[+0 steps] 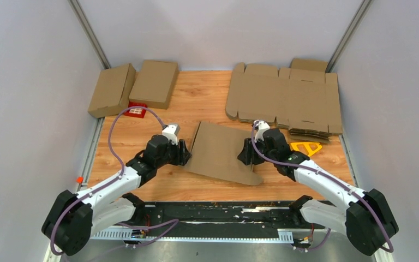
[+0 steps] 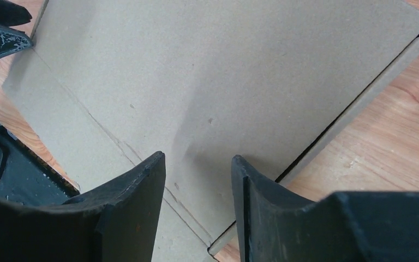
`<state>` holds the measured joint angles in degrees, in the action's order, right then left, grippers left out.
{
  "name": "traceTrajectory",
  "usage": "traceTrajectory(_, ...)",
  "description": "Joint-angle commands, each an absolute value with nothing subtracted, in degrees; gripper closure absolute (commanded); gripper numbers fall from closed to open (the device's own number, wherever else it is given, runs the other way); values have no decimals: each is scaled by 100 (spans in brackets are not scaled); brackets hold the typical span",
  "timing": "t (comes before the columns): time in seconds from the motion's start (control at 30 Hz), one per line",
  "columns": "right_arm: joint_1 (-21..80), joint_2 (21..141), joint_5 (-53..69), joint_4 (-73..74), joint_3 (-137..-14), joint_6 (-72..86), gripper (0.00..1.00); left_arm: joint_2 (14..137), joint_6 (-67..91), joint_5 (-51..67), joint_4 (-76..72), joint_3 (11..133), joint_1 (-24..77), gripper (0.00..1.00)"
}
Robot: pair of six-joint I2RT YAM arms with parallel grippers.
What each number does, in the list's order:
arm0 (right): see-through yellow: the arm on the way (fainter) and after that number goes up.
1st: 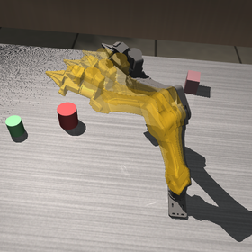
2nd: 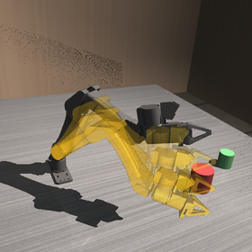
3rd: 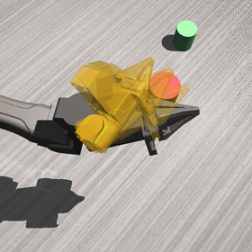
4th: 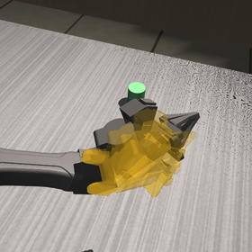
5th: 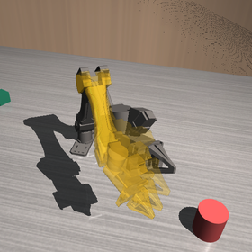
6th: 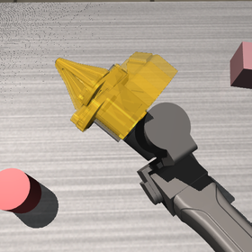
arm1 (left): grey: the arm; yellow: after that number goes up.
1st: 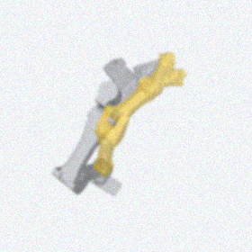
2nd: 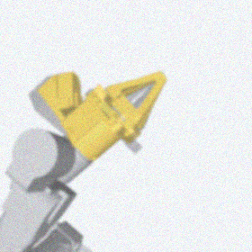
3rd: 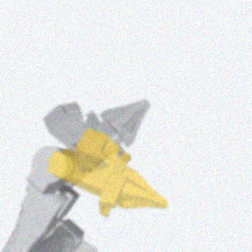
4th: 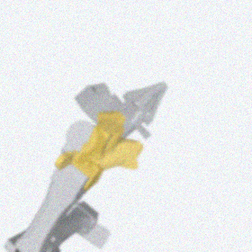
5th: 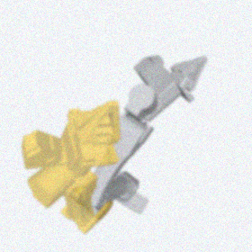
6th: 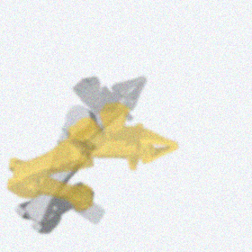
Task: Fold the paper box
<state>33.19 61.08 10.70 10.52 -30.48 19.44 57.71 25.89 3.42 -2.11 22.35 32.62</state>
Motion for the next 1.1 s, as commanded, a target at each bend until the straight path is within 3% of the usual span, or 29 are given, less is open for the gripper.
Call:
traceTrajectory(0.0,3307,5961,1101,1393,-3399,1789,44,5406,2594,272,-267,2403,3252,40)
traceTrajectory(0.1,3307,5793,901,1748,-3671,1733,22,5003,2628,28,-31,2410,3252,38)
traceTrajectory(0.27,3311,5425,-51,2262,-3993,1786,14,4569,2692,-266,-73,2181,3252,34)
traceTrajectory(0.47,3208,5398,-849,2383,-3718,2219,24,4811,2991,-112,-1130,1872,3251,33)
traceTrajectory(0.83,2324,5905,649,1060,-3336,3096,28,6653,2813,149,-1427,3090,2972,26)
traceTrajectory(1.07,2302,6496,733,712,-3221,3193,41,7814,2689,541,-1276,3773,2962,34)
